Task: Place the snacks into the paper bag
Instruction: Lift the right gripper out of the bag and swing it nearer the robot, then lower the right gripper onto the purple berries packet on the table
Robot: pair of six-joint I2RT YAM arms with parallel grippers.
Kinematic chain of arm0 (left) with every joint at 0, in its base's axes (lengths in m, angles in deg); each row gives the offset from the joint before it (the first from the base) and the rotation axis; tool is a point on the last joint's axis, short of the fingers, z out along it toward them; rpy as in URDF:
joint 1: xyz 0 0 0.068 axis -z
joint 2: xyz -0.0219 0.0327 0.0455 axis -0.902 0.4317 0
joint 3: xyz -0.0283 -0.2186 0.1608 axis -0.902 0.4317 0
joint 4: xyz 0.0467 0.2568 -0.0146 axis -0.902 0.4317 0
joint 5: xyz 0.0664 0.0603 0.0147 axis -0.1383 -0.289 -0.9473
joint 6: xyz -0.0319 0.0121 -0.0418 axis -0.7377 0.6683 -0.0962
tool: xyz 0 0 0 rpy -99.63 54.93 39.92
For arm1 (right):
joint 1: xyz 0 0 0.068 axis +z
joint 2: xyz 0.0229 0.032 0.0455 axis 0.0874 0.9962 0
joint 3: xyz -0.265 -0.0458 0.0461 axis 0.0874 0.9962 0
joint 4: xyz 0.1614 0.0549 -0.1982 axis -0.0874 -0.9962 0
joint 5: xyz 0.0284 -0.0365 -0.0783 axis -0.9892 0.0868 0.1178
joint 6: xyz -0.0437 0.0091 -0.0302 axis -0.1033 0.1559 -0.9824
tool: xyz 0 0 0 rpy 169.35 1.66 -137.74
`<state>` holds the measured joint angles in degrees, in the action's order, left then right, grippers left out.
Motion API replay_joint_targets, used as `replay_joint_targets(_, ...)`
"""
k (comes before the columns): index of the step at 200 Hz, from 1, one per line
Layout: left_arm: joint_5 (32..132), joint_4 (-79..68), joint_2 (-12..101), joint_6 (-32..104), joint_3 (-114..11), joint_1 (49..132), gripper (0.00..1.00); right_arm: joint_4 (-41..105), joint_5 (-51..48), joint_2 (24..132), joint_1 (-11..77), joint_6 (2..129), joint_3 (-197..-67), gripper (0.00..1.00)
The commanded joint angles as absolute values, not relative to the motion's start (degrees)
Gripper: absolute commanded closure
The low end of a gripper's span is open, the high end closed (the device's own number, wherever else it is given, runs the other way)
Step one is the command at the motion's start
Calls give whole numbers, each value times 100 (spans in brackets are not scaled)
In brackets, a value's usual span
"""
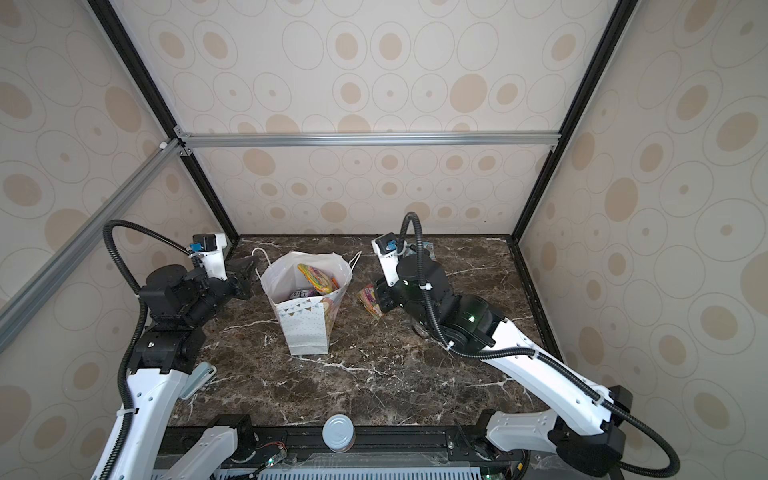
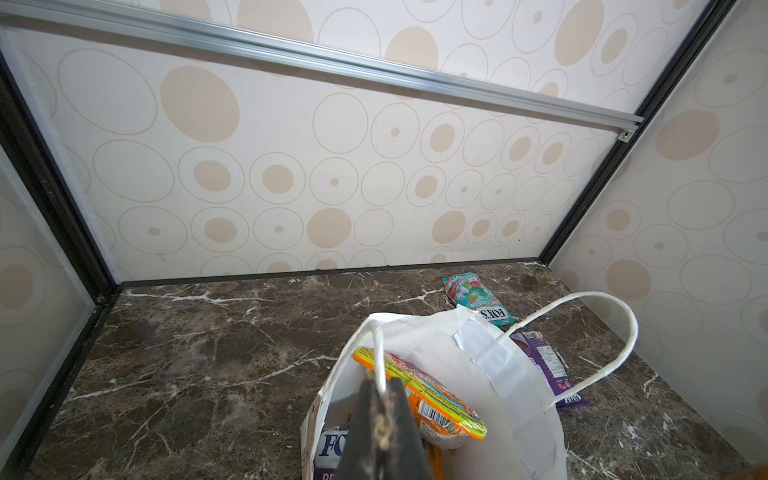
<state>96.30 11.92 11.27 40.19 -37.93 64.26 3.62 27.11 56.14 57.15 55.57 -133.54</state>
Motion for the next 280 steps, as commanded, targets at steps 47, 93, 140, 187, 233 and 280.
replay_joint_targets(47, 9580, 724, 1200, 4024, -3812, 6381, 100, 102, 3083, 3807, 4972, 6982, -11366, 59)
replay_joint_targets(93, 9350, 731, 1109, 4095, -3784, 6381, 100, 343, 3104, 2927, 4335, 8088, -10033, 56)
replay_joint_targets(140, 9293, 719, 1090, 4114, -3771, 6381, 100, 581, 2185, 3276, 3629, 8497, -9627, 52)
replay_joint_targets(187, 9276, 674, 1134, 4109, -3733, 6381, 100, 1502, 1729, 3575, 3114, 8963, -9021, 48)
replay_joint_targets(233, 9346, 703, 1185, 4106, -3749, 6381, 100, 2540, 1275, 3675, 2524, 9572, -8350, 47)
replay_joint_targets(280, 9471, 838, 1374, 4088, -3868, 6381, 100, 2751, 1251, 3801, 2319, 9551, -8162, 44)
